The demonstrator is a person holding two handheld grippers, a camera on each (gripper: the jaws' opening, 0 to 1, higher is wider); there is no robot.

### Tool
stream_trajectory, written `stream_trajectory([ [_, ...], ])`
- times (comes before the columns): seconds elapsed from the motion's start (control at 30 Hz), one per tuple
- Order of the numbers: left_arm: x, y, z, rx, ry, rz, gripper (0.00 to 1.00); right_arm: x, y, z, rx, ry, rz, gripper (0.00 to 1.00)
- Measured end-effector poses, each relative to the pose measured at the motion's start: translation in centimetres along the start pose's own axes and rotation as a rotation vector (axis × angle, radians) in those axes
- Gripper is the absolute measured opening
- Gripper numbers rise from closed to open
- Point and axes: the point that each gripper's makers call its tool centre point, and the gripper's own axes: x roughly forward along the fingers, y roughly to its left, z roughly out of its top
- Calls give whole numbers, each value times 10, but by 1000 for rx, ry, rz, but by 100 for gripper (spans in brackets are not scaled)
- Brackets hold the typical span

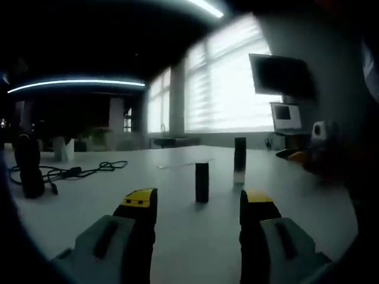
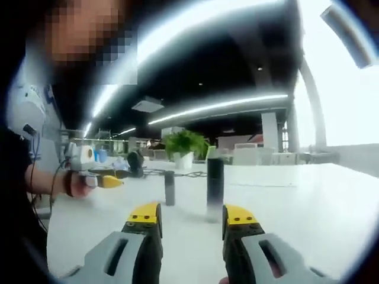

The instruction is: Pick up cosmetic bottle twist off cap place on table pick up cap screw tight cap place on table

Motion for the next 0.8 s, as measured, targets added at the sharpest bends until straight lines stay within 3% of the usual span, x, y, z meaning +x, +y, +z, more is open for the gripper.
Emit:
stream_trajectory([
  [0.8,52,-3,-14,-21,55,-8,48,3,1,-2,58,-8,18,34],
])
